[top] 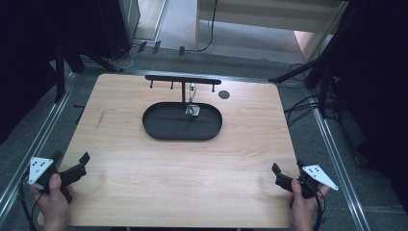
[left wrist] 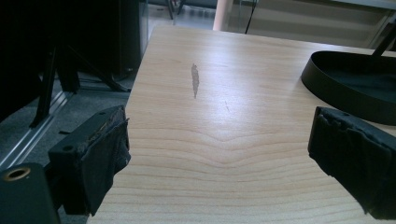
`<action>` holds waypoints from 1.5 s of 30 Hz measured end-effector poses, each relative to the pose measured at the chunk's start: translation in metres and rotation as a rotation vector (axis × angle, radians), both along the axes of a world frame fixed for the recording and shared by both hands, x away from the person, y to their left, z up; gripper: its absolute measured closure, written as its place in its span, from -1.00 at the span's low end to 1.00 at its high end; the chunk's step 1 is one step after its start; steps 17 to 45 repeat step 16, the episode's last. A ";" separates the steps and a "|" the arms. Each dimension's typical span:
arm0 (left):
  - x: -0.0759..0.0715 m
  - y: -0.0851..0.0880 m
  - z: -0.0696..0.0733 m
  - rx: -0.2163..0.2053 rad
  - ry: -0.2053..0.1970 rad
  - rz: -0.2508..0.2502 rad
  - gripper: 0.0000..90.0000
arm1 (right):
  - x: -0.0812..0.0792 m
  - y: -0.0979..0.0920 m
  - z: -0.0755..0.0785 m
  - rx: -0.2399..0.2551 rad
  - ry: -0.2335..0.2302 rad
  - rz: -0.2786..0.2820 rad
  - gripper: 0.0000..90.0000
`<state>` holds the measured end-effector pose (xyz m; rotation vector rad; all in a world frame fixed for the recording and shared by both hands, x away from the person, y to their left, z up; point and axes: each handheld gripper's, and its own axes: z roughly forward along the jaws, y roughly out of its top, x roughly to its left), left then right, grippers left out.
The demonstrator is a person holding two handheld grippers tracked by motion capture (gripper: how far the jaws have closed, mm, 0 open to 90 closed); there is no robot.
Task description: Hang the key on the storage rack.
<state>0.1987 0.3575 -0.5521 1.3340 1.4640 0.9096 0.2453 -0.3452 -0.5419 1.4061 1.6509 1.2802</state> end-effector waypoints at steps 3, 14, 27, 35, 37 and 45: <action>0.000 0.000 0.000 0.000 -0.001 0.001 -0.88 | -0.008 -0.004 0.003 -0.008 -0.007 -0.009 -1.00; 0.001 0.001 0.000 -0.005 0.002 0.000 -0.88 | -0.020 -0.014 -0.003 0.010 0.011 -0.017 -1.00; 0.001 0.001 0.000 -0.004 0.006 0.002 -0.88 | -0.020 -0.013 -0.003 0.014 0.010 -0.022 -1.00; 0.001 0.001 0.000 -0.004 0.006 0.002 -0.88 | -0.020 -0.013 -0.003 0.014 0.010 -0.022 -1.00; 0.001 0.001 0.000 -0.004 0.006 0.002 -0.88 | -0.020 -0.013 -0.003 0.014 0.010 -0.022 -1.00; 0.001 0.001 0.000 -0.004 0.006 0.002 -0.88 | -0.020 -0.013 -0.003 0.014 0.010 -0.022 -1.00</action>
